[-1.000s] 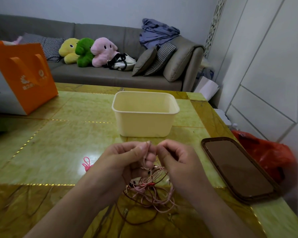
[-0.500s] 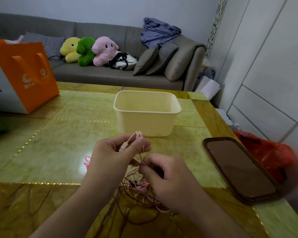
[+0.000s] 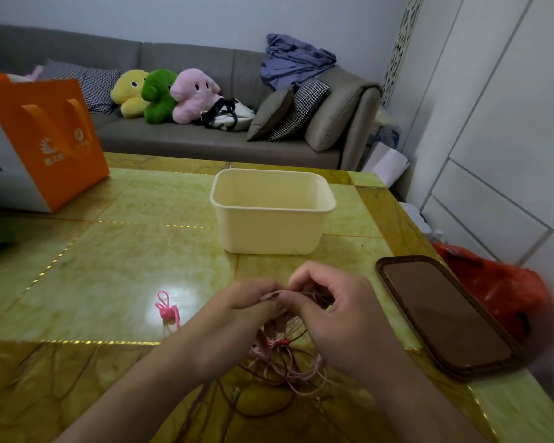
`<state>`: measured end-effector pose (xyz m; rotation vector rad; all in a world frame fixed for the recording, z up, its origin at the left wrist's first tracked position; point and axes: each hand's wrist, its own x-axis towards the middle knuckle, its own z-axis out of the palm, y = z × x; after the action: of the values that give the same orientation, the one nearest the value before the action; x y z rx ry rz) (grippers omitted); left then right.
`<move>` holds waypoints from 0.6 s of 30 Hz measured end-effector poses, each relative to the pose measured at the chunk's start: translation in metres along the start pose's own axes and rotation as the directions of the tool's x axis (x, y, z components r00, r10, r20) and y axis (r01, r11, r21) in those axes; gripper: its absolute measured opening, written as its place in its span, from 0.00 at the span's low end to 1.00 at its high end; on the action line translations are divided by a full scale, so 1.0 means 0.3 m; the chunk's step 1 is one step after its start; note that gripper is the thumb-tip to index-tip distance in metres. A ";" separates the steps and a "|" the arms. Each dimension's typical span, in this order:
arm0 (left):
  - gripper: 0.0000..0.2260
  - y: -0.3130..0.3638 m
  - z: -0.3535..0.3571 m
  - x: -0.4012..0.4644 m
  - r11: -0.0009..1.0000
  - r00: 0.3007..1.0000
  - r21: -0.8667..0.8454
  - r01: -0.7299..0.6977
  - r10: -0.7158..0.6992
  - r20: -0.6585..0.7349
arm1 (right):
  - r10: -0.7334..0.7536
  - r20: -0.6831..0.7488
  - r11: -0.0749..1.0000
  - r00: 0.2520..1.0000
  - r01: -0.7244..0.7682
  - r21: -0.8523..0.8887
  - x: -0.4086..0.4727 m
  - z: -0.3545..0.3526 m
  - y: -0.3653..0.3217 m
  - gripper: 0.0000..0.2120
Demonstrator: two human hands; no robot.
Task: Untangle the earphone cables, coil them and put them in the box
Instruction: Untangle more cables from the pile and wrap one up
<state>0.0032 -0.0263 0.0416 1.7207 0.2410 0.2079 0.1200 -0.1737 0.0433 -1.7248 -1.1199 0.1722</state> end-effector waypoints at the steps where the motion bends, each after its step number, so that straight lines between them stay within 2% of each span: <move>1: 0.13 0.004 -0.005 0.000 1.000 1.000 -0.026 0.008 -0.007 0.018 | 0.007 0.002 1.000 1.000 -0.007 0.014 0.000 -0.001 0.000 0.07; 5: 0.18 0.017 -0.018 -0.008 0.994 0.998 -0.103 0.024 -0.018 0.061 | 0.044 0.008 0.994 0.999 -0.044 0.101 0.003 -0.011 -0.014 0.07; 8: 0.23 0.014 -0.007 -0.008 0.989 1.000 -0.148 0.025 -0.024 0.009 | 0.059 0.038 0.980 0.998 -0.065 0.188 0.007 -0.011 -0.018 0.06; 12: 0.16 0.006 -0.011 0.005 0.998 1.000 -0.060 -0.009 0.009 -0.005 | 0.077 0.016 0.980 0.997 -0.078 0.182 0.017 -0.019 -0.005 0.06; 14: 0.14 0.012 -0.015 0.005 0.996 1.000 -0.093 0.005 -0.007 -0.026 | 0.101 0.002 0.983 0.995 -0.100 0.155 0.019 -0.034 0.002 0.08; 18: 0.15 0.039 -0.021 -0.001 0.992 0.980 -0.123 0.033 -0.056 -0.190 | 0.154 -0.009 0.978 0.988 -0.151 0.143 0.018 -0.052 0.009 0.12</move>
<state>0.0016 -0.0222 0.0541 1.5756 0.4027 0.3506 0.1337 -0.1801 0.0503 -1.6809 -0.9377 0.3212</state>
